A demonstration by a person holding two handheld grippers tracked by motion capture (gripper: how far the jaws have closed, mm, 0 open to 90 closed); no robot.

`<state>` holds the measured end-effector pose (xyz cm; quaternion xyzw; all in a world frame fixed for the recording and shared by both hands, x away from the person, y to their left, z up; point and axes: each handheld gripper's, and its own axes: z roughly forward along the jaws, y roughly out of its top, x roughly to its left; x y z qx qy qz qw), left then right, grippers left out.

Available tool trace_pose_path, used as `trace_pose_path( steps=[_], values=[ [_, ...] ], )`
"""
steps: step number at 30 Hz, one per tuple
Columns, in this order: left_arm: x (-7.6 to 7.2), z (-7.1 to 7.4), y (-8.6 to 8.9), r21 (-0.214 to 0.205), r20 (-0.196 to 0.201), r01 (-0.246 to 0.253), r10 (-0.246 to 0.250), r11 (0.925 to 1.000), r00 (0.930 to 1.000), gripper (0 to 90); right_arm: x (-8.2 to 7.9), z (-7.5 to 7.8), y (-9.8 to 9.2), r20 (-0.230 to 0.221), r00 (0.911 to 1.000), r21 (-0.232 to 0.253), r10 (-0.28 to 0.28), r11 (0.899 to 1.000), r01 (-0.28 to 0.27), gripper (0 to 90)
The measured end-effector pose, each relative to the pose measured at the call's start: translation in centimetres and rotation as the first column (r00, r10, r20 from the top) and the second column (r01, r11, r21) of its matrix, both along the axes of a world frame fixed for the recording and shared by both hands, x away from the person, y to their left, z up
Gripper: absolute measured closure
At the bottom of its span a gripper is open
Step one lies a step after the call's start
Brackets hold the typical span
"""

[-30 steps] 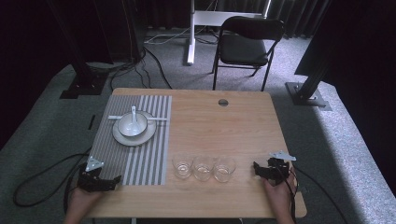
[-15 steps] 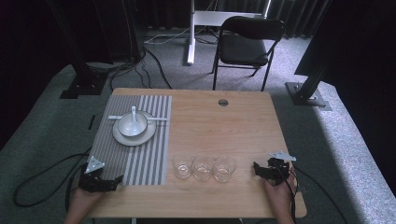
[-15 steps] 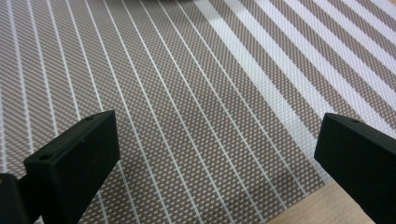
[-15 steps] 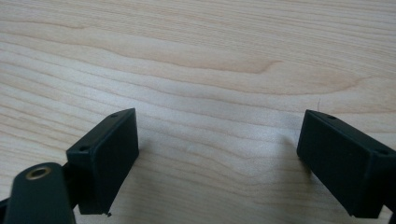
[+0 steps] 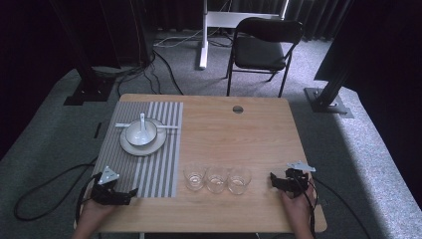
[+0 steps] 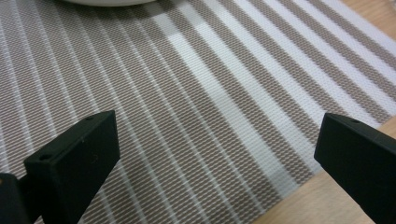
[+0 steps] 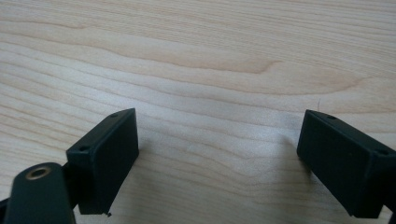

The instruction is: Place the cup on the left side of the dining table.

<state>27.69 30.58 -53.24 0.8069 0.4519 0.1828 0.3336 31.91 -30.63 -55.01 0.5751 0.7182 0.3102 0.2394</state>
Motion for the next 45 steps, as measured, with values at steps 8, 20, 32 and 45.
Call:
trace_pose_path(
  steps=[8,20,32,45],
  values=[
    [0.1,0.4,-1.2,-0.010,0.002,0.055,-0.055,0.9985,0.9985,0.6,0.0,0.0,0.0,0.000,1.0000,0.000,0.000,1.000,0.000,12.2],
    [0.1,1.1,-3.2,0.012,0.031,0.112,-0.112,0.9937,0.9932,0.6,0.0,0.0,0.0,0.000,1.0000,0.000,0.000,1.000,0.000,12.2],
    [-0.2,1.8,-4.5,-0.010,0.047,0.149,-0.148,0.9888,0.9878,0.6,0.0,0.0,0.0,0.000,1.0000,0.000,0.000,1.000,0.000,12.2],
    [0.0,2.9,-6.7,-0.012,0.055,0.225,-0.224,0.9744,0.9731,0.7,0.0,0.0,0.0,0.000,1.0000,0.000,0.000,1.000,0.000,12.2]
  ],
)
